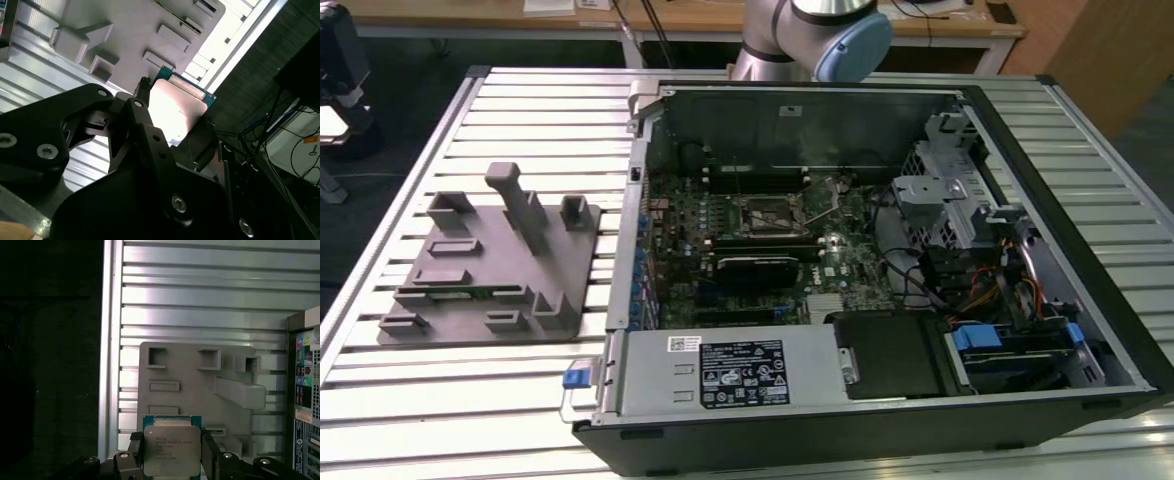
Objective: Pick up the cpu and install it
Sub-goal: 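Pick up the cpu and move it towards the insertion slot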
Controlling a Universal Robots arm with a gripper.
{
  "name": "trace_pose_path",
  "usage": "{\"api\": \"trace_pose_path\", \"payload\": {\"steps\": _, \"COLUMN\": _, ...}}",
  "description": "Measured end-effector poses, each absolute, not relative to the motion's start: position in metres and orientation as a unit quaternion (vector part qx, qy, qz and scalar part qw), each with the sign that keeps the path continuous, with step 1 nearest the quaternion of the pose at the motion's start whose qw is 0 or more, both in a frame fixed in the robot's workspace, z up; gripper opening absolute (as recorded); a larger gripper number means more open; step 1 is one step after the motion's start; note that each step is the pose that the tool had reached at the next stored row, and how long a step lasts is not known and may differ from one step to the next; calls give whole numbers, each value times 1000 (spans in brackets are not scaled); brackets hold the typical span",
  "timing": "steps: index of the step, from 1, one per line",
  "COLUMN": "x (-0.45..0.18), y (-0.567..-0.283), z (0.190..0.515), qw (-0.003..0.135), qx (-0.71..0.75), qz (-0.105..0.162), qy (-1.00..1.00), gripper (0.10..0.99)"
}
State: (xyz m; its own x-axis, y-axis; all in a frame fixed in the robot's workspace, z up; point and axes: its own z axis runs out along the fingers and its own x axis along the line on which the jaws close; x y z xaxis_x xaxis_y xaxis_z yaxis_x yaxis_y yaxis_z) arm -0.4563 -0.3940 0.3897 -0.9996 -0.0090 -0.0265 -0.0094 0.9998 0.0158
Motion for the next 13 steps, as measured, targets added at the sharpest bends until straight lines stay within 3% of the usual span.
{"api": "trace_pose_path", "payload": {"steps": 13, "x": -443, "y": -394, "z": 390, "qw": 13, "qx": -5, "qz": 8, "qy": 1000, "gripper": 545}}
